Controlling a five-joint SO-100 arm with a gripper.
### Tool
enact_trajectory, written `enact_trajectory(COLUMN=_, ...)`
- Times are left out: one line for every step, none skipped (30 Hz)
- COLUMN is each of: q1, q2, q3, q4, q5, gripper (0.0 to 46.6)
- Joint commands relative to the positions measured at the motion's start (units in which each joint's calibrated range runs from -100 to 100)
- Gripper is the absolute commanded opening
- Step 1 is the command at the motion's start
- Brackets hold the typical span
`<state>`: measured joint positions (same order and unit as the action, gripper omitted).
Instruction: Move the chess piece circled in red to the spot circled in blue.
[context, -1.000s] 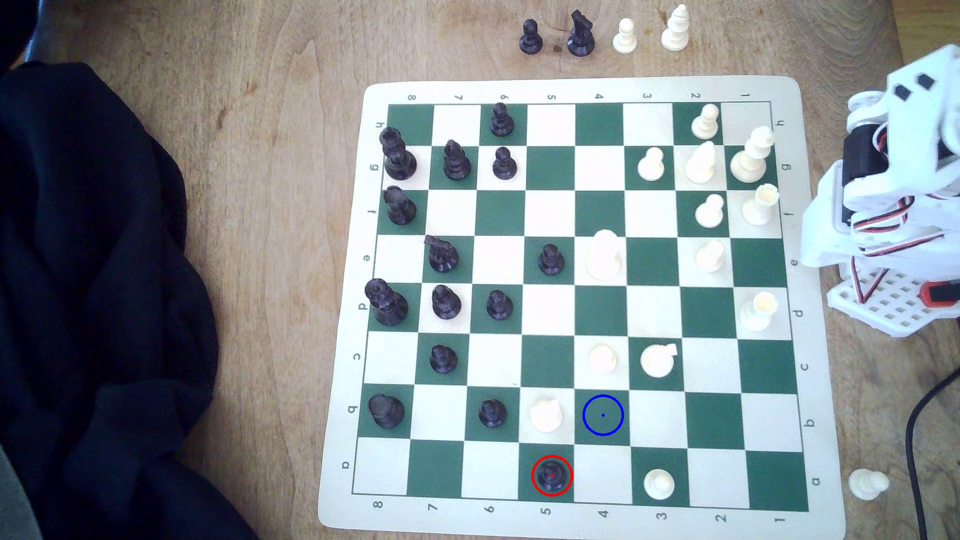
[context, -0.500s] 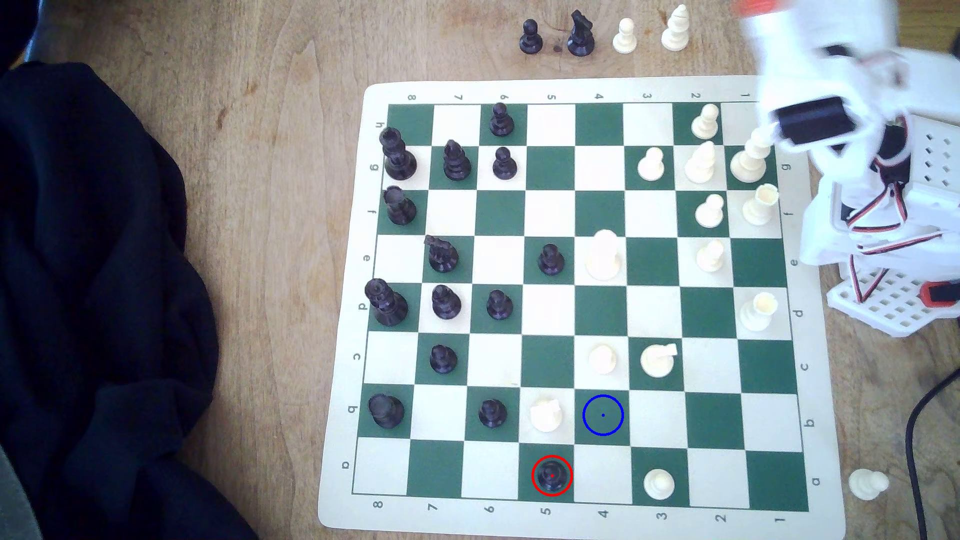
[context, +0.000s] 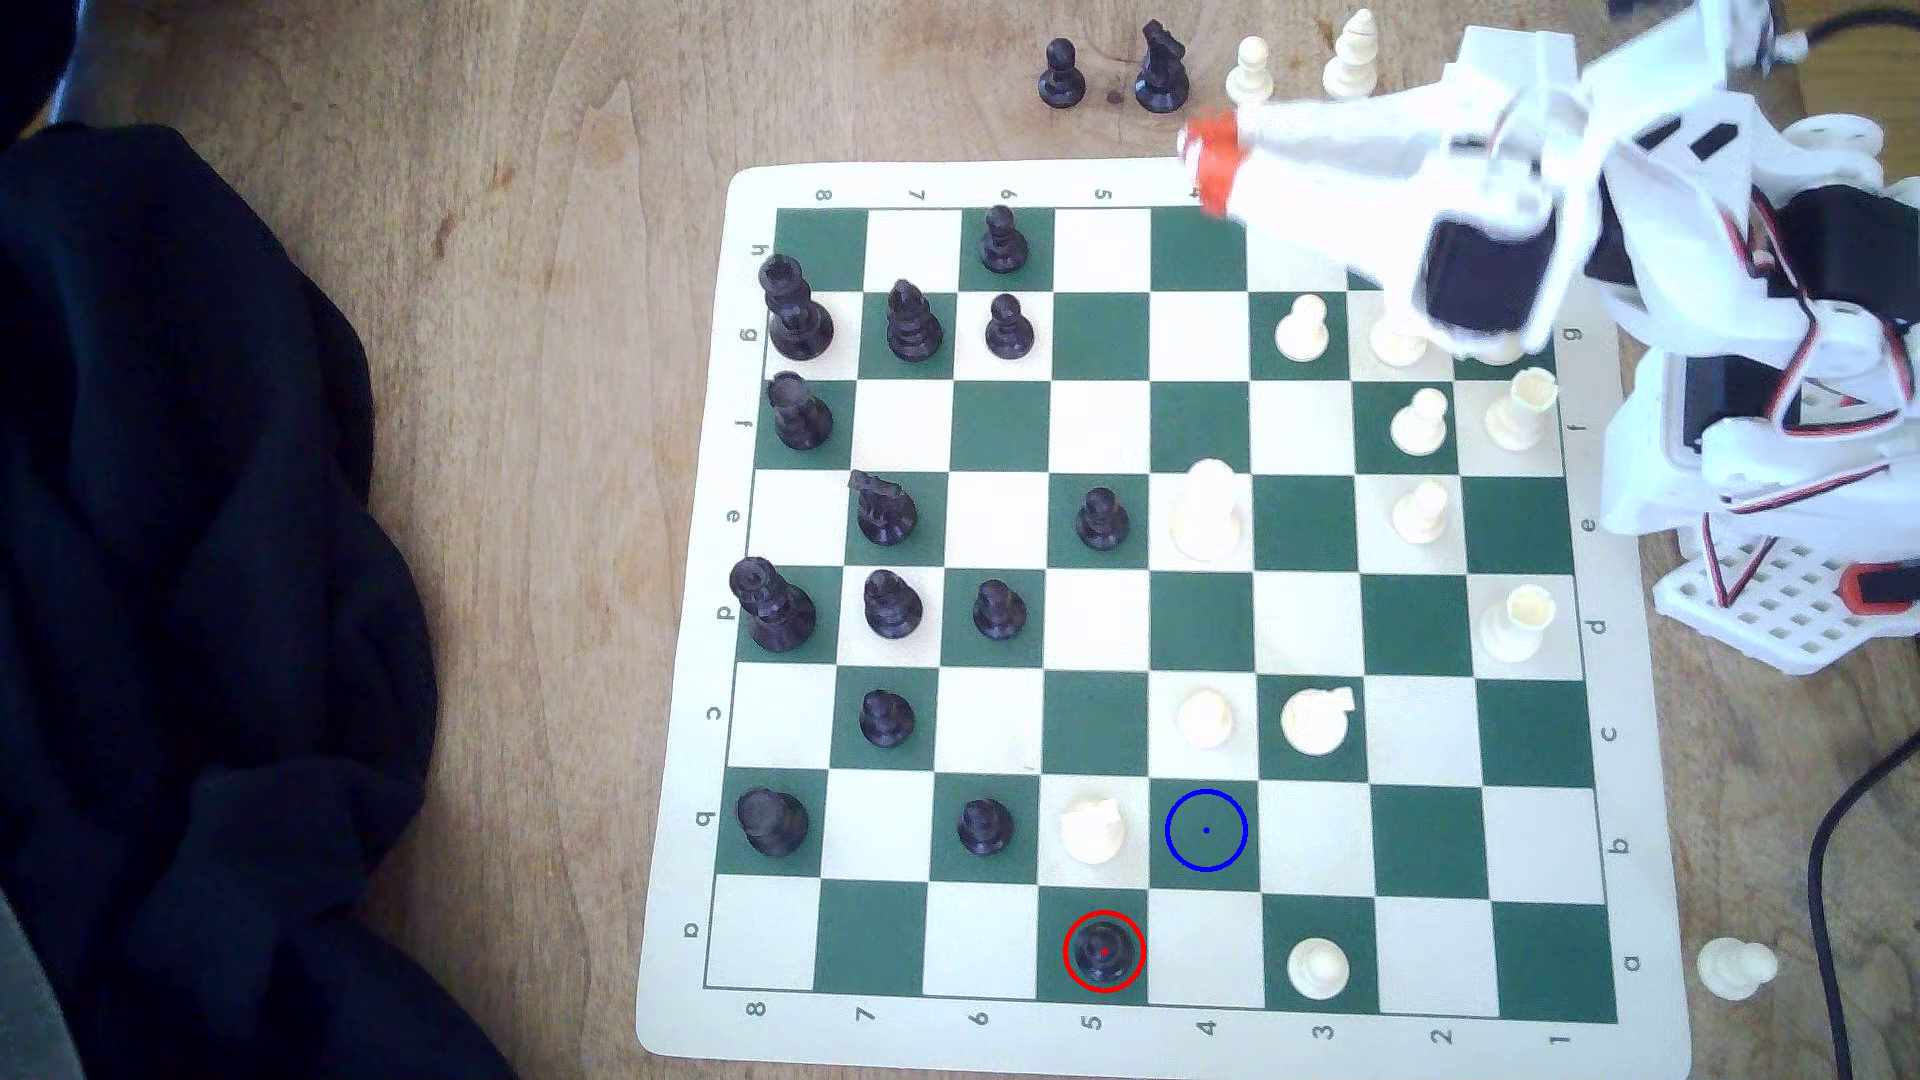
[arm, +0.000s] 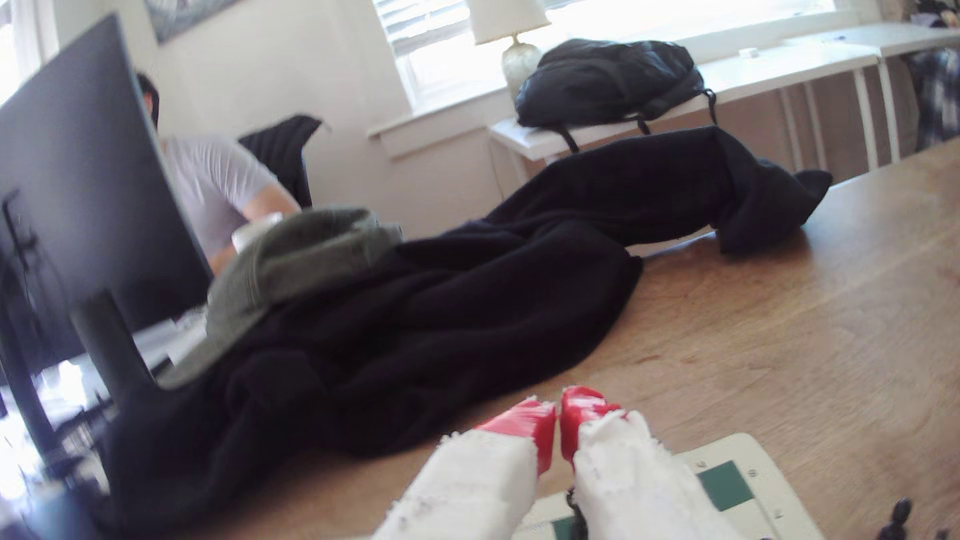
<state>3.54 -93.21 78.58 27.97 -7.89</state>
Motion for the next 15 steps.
enact_trajectory(q1=-4.67, q2=8.15, q3=-14.57, q4=12.08, q5=8.3, gripper=0.2)
enact_trajectory(q1=-6.0, q2=10.19, q3=-17.66, q4=15.44, q5=8.74, gripper=0.2)
enact_trajectory(q1=-7.57, q2=11.72, q3=-20.38, q4=18.55, q5=8.99, gripper=0.2)
enact_trajectory(q1=-8.82, q2=13.5, q3=-22.64, q4=21.25, q5=9.08, gripper=0.2)
enact_trajectory(q1=-10.38, q2=15.2, q3=-24.55, q4=23.87, q5=9.18, gripper=0.2)
enact_trajectory(q1=-11.79, q2=16.3, q3=-25.63, q4=26.0, q5=9.67, gripper=0.2)
enact_trajectory(q1=-15.15, q2=18.6, q3=-27.36, q4=30.34, q5=10.94, gripper=0.2)
enact_trajectory(q1=-16.64, q2=19.53, q3=-27.81, q4=31.66, q5=11.09, gripper=0.2)
enact_trajectory(q1=-18.05, q2=20.46, q3=-28.45, q4=32.8, q5=11.04, gripper=0.2)
enact_trajectory(q1=-19.46, q2=20.97, q3=-28.72, q4=33.29, q5=10.45, gripper=0.2)
enact_trajectory(q1=-22.12, q2=21.57, q3=-28.9, q4=33.38, q5=8.94, gripper=0.2)
enact_trajectory(q1=-23.37, q2=22.16, q3=-29.17, q4=33.54, q5=8.45, gripper=0.2)
enact_trajectory(q1=-24.38, q2=23.01, q3=-29.71, q4=34.11, q5=8.25, gripper=0.3)
enact_trajectory(q1=-25.24, q2=24.11, q3=-30.53, q4=34.93, q5=8.21, gripper=0.3)
enact_trajectory(q1=-26.26, q2=25.3, q3=-31.35, q4=35.5, q5=8.16, gripper=0.3)
